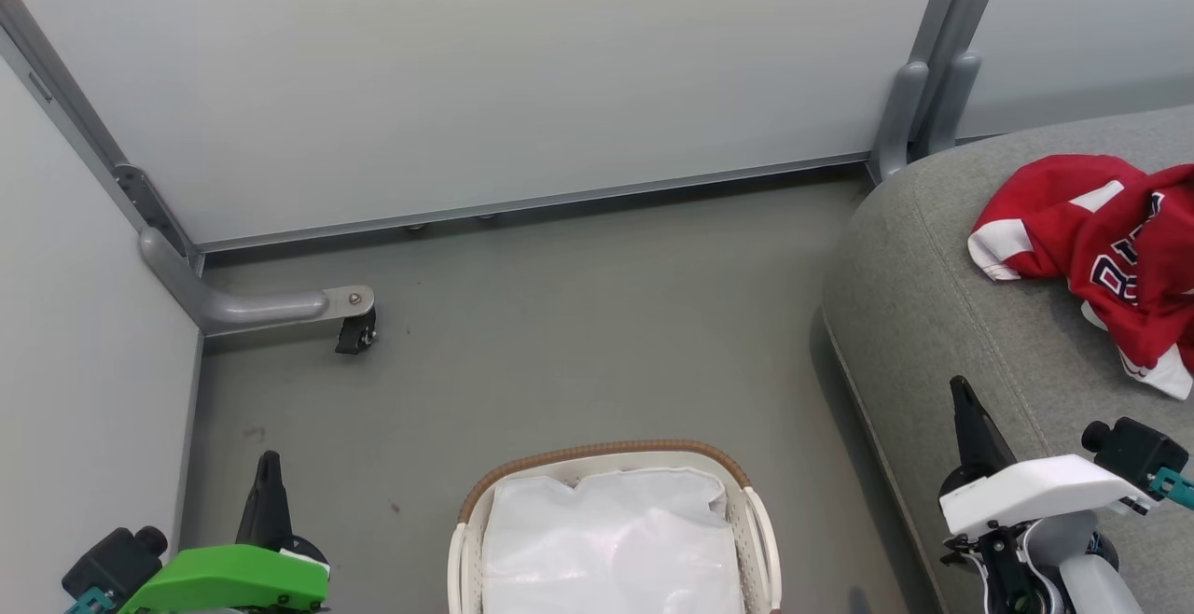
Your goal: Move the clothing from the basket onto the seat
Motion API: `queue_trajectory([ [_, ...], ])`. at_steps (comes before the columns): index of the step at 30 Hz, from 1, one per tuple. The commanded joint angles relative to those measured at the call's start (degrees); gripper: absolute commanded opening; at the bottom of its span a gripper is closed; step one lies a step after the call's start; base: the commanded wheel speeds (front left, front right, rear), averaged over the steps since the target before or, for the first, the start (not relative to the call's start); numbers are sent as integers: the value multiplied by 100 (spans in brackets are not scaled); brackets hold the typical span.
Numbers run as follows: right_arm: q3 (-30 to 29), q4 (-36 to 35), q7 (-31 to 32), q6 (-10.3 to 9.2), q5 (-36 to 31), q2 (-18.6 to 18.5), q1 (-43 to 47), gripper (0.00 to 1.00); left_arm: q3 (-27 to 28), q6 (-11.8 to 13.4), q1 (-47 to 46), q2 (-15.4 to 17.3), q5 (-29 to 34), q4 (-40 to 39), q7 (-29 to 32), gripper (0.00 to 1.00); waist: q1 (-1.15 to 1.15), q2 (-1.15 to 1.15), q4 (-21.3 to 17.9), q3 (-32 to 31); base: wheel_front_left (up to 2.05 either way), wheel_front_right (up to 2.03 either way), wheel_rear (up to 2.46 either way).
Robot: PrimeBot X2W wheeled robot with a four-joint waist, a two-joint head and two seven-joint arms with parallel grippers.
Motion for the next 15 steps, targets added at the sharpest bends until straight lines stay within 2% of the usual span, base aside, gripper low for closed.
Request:
queue_trajectory([
  [1, -31, -105, 44, -3, 218, -40, 8, 0, 33, -25, -159, 25, -192, -87, 42, 0, 0, 0, 0, -2, 0, 0, 0],
  [15, -103, -217, 297, -3, 1217, -48, 28, 0, 112, -38, -240, 29, -1084, -195, 292, 0, 0, 0, -3, -20, 0, 0, 0],
])
